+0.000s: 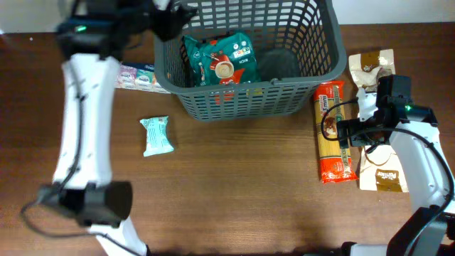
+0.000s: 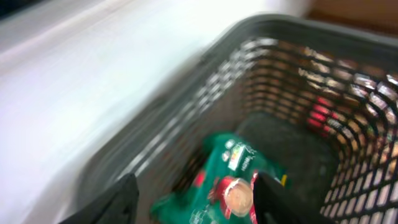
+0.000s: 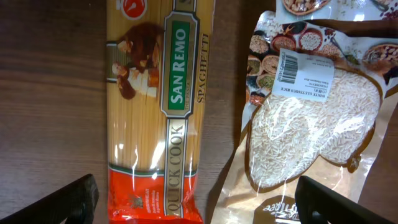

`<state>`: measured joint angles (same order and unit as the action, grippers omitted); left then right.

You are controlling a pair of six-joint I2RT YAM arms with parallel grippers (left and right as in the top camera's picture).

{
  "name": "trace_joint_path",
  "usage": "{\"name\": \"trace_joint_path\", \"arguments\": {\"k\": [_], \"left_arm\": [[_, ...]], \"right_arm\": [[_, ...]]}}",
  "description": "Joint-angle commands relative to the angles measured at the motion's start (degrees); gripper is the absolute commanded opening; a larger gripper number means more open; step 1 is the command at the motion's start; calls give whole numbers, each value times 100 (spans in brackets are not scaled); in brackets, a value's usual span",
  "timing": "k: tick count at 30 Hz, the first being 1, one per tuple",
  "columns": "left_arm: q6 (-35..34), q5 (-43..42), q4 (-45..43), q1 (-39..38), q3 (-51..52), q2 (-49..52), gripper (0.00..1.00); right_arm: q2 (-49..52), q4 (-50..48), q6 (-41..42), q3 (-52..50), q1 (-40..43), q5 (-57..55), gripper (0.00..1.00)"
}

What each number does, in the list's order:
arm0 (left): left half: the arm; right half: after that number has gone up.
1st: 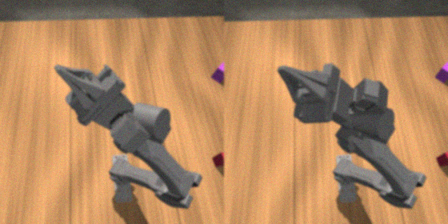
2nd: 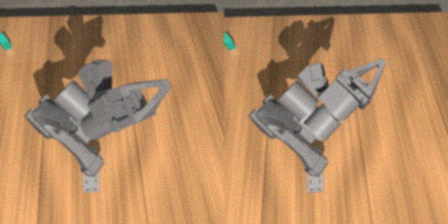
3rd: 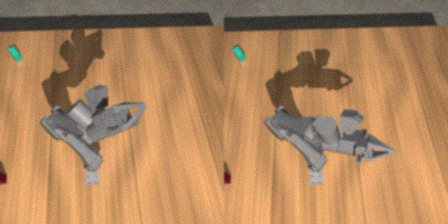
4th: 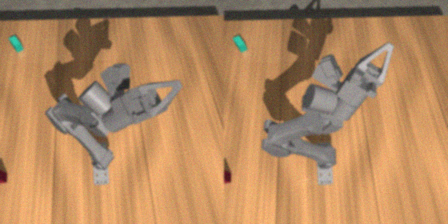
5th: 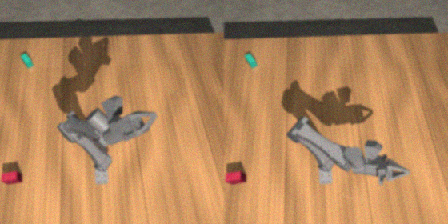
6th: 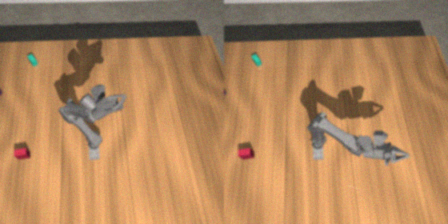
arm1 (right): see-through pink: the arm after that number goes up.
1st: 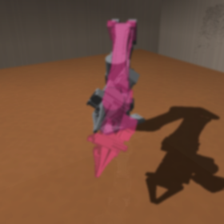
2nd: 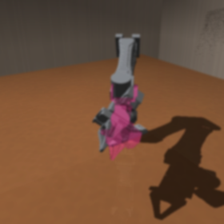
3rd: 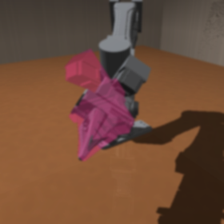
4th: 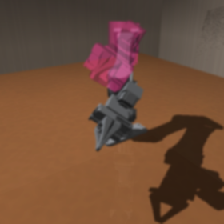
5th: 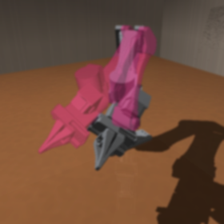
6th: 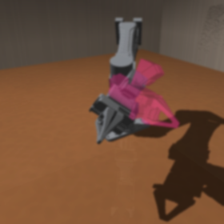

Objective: Pack container
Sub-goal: 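Move the left gripper to the Kleenex tissue packs and grasp them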

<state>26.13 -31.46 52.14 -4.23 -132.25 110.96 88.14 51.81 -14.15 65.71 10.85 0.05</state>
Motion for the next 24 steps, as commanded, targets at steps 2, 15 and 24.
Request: {"name": "trace_joint_path", "arguments": {"k": [2, 15, 24], "left_arm": [[-1241, 1368, 457, 538, -234, -898, 55], [-3003, 2446, 2120, 1521, 122, -699, 56], [-3427, 2463, 1851, 1537, 229, 431, 94]], "right_arm": [[33, -15, -44, 120, 44, 57, 99], [33, -15, -44, 120, 44, 59, 99], [33, -15, -42, 122, 44, 59, 99]]}}
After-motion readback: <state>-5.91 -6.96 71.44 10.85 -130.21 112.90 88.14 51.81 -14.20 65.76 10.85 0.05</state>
